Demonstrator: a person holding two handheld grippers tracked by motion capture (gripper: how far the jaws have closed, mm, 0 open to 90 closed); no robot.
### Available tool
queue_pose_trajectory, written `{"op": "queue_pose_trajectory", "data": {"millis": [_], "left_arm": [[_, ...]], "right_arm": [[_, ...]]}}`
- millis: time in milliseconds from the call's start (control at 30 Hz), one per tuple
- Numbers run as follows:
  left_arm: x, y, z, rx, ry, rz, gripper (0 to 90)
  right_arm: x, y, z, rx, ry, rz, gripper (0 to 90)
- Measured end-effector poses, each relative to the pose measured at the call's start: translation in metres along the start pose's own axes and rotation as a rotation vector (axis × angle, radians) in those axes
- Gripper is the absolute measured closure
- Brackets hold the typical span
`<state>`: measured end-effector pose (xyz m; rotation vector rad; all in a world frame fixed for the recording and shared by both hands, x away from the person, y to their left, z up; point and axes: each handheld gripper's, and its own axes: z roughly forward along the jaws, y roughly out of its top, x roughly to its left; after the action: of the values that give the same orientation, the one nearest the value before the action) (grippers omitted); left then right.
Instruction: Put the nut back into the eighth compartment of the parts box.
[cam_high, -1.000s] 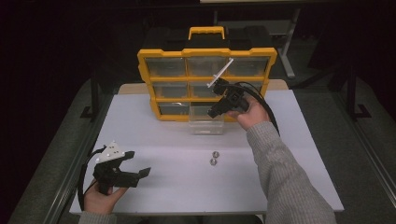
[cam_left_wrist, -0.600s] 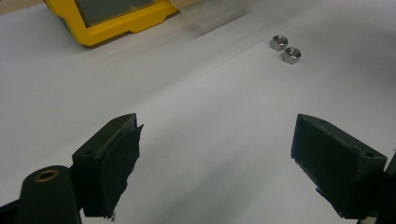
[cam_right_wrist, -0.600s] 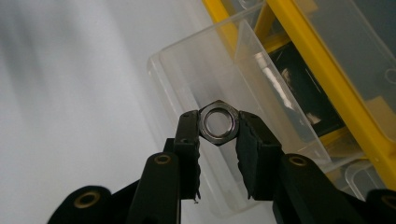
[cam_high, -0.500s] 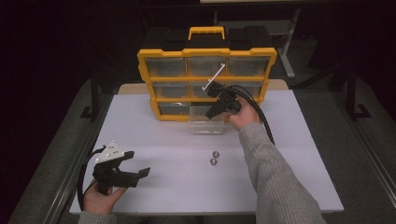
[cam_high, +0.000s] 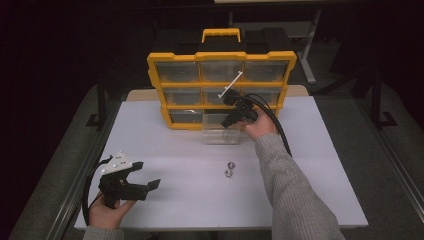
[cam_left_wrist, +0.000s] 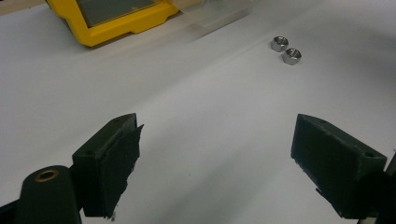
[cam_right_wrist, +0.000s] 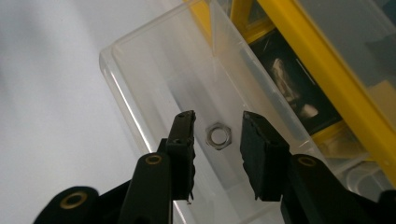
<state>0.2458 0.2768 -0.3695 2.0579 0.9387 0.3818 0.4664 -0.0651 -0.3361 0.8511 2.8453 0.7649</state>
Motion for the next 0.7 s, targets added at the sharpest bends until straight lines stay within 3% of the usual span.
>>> {"op": "queue_pose_trajectory", "data": {"millis": [300, 533, 700], "left_arm": [[0.000, 0.000, 0.000, 0.009, 0.001, 0.011, 15.1], [-0.001, 0.001, 0.000, -0.001, 0.000, 0.002, 15.0], [-0.002, 0.001, 0.001, -0.001, -0.001, 0.002, 15.0]], "right_arm": [[0.006, -0.007, -0.023, -0.035, 0.006, -0.013, 63.8], [0.021, -0.027, -0.044, -0.071, 0.029, -0.035, 62.8], [0.030, -0.044, -0.050, -0.084, 0.037, -0.050, 62.3]]}}
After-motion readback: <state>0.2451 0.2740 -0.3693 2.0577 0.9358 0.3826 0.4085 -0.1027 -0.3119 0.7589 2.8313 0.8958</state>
